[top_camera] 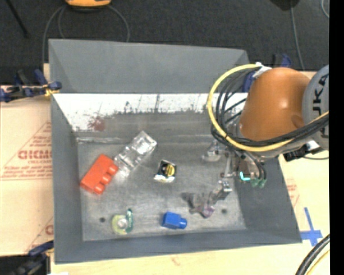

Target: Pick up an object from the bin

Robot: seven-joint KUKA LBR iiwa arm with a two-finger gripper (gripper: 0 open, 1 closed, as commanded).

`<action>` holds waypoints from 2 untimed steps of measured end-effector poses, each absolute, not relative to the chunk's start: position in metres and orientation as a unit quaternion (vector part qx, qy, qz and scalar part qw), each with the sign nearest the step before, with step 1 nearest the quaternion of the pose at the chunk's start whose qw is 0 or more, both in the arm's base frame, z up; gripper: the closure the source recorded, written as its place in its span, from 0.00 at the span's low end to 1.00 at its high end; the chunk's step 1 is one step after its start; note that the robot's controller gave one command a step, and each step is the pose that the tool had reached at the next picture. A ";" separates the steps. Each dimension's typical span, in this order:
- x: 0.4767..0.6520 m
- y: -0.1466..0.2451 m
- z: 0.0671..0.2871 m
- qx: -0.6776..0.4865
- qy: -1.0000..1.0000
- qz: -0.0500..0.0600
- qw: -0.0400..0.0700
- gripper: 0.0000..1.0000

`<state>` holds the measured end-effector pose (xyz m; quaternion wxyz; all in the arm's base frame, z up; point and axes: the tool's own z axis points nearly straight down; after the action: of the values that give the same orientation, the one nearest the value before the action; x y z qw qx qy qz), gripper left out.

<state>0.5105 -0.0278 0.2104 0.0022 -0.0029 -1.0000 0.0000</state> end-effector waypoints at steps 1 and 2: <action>0.484 0.033 0.108 0.121 -0.993 0.000 0.002 0.00; 0.484 0.052 0.077 0.045 -0.999 0.000 -0.011 0.00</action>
Offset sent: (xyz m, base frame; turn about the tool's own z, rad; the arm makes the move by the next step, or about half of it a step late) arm -0.0257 0.0610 -0.1000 -0.2502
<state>0.4840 0.0516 0.0771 -0.0114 0.0450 -0.9989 -0.0002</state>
